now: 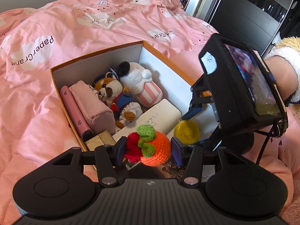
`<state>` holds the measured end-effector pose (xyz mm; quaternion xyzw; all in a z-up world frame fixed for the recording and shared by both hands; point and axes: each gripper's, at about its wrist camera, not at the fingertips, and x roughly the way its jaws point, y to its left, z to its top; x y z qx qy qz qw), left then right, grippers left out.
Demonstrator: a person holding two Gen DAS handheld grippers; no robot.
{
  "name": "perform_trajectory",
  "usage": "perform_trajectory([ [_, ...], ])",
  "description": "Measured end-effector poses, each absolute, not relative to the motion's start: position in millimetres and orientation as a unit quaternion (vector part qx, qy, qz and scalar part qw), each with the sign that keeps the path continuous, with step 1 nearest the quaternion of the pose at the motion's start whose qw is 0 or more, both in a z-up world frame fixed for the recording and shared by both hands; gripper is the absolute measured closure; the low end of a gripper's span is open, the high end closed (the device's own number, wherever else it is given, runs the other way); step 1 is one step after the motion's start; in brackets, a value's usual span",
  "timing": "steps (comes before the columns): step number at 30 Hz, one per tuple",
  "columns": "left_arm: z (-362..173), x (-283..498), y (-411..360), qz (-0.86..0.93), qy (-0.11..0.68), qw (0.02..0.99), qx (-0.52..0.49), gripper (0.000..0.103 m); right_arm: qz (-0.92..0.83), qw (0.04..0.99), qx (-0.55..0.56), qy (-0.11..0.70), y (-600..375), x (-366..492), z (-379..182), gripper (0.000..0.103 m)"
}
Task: Organize objects
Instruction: 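Carry the crochet fruit and yellow tape measure over the shoebox, then open the right tool to drop the tape measure while the left tool releases the fruit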
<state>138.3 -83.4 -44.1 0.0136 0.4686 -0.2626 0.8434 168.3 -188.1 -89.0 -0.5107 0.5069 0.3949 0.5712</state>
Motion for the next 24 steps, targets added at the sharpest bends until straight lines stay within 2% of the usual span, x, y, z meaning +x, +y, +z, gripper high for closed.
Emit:
perform_trajectory([
  [6, -45.8, 136.4, -88.6, -0.272, 0.471, 0.839, 0.019, 0.045, 0.390, 0.564, -0.531, 0.498, -187.8, 165.3, -101.5, 0.049],
  [11, -49.2, 137.2, -95.7, -0.276, 0.479, 0.833, 0.024, 0.045, 0.393, 0.589, -0.496, 0.503, -196.5, 167.1, -93.3, 0.047],
  [21, -59.1, 138.1, -126.5, -0.313, 0.491, 0.812, 0.026, 0.045, 0.339, 0.723, -0.418, 0.433, -246.3, 131.1, -14.3, 0.048],
  [24, -67.5, 142.2, -138.3, -0.326, 0.509, 0.797, 0.007, 0.045, 0.317, 0.761, -0.384, 0.417, -264.3, 122.9, 4.0, 0.056],
])
